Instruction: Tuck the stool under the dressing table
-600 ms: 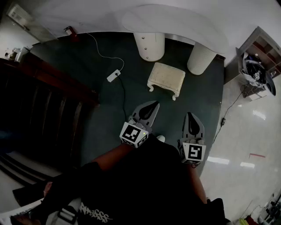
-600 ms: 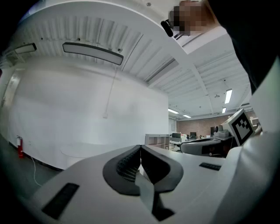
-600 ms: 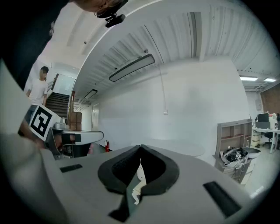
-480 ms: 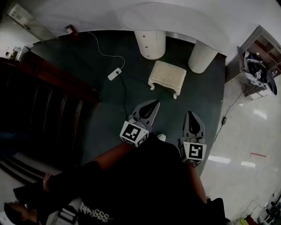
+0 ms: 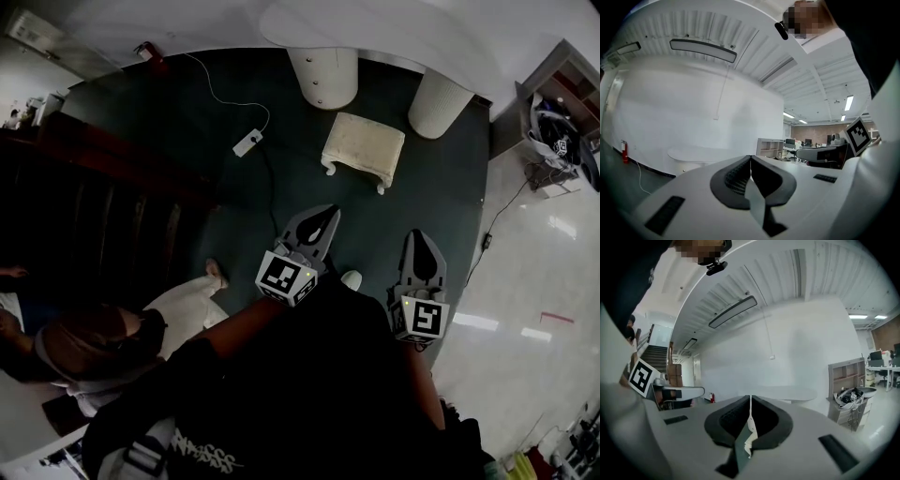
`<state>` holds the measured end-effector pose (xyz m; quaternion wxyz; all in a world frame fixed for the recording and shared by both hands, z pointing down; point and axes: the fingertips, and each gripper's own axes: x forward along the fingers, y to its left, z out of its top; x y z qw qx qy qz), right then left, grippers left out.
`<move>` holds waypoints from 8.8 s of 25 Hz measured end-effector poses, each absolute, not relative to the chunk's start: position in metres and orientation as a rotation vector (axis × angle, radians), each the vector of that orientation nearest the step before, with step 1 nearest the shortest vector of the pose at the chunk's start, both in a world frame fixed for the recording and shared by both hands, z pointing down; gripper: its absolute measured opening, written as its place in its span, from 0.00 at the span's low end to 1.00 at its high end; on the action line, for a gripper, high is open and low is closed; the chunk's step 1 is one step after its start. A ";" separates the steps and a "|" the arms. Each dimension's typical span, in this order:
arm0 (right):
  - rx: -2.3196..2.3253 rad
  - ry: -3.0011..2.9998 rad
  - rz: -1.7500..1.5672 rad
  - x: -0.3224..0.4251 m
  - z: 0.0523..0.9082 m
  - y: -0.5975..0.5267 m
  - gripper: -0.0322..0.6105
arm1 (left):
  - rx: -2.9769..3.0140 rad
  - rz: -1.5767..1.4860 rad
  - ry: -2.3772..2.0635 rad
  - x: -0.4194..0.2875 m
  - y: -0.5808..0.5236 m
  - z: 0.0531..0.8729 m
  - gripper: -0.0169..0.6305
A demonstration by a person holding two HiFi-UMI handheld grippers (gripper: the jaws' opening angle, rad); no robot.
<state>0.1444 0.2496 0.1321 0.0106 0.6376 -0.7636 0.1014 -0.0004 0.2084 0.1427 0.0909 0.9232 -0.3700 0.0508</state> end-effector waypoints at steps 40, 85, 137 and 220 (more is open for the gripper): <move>1.955 -2.208 0.579 0.116 0.302 -0.068 0.11 | 2.585 0.334 -0.919 -0.096 -0.147 0.344 0.05; 1.671 -1.909 0.954 0.200 0.837 -0.059 0.40 | 2.380 0.765 -0.800 -0.076 -0.163 0.814 0.32; 1.539 -1.978 0.806 0.208 0.878 -0.070 0.42 | 2.297 1.056 -1.031 -0.078 -0.145 0.893 0.33; 1.830 -2.010 0.578 0.215 0.875 -0.074 0.43 | 2.420 0.753 -1.046 -0.076 -0.146 0.893 0.34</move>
